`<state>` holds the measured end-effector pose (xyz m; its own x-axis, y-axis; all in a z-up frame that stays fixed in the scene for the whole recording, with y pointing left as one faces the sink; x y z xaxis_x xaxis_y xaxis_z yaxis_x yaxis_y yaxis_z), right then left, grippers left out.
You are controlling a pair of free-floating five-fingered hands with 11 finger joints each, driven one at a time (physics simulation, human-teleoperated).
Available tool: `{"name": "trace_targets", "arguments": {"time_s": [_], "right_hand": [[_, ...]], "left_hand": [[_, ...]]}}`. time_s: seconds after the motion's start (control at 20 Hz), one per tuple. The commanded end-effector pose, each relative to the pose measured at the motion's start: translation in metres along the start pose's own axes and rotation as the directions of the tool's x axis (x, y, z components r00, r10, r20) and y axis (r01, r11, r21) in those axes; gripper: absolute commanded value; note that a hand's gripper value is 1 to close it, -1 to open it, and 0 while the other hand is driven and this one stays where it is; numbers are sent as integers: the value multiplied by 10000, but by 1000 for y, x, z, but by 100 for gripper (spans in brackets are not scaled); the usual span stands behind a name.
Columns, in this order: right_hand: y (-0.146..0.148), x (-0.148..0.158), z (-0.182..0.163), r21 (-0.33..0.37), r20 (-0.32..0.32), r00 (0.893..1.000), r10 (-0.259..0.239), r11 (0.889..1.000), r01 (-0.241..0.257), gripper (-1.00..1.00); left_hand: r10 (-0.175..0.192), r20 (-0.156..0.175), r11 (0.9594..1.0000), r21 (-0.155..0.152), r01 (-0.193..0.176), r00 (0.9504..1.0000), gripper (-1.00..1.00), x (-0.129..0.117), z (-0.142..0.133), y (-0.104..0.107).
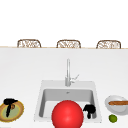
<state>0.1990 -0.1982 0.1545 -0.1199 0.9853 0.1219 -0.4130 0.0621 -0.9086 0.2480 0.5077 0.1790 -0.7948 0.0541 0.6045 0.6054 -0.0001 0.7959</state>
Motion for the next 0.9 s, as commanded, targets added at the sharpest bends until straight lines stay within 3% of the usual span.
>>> {"name": "trace_targets", "arguments": {"time_s": [0.0, 0.4, 0.75, 0.8, 0.85], "right_hand": [[0, 0, 0, 0, 0, 10000, 0, 10000, 0, 0], [0, 0, 0, 0, 0, 10000, 0, 10000, 0, 0], [0, 0, 0, 0, 0, 10000, 0, 10000, 0, 0], [0, 0, 0, 0, 0, 10000, 0, 10000, 0, 0], [0, 0, 0, 0, 0, 10000, 0, 10000, 0, 0]], "left_hand": [[-9, 110, 9999, 145, 7, 9999, -100, -14, 11, -15], [556, 89, 9984, 116, -557, 9984, -100, -42, 31, -18], [314, -15, 9994, 161, -314, 9995, -100, -61, 43, -20], [272, -3, 9995, 158, -272, 9996, 100, -61, 47, -19], [-395, -86, 9990, -202, 393, 9992, 100, -58, 50, -18]]}}
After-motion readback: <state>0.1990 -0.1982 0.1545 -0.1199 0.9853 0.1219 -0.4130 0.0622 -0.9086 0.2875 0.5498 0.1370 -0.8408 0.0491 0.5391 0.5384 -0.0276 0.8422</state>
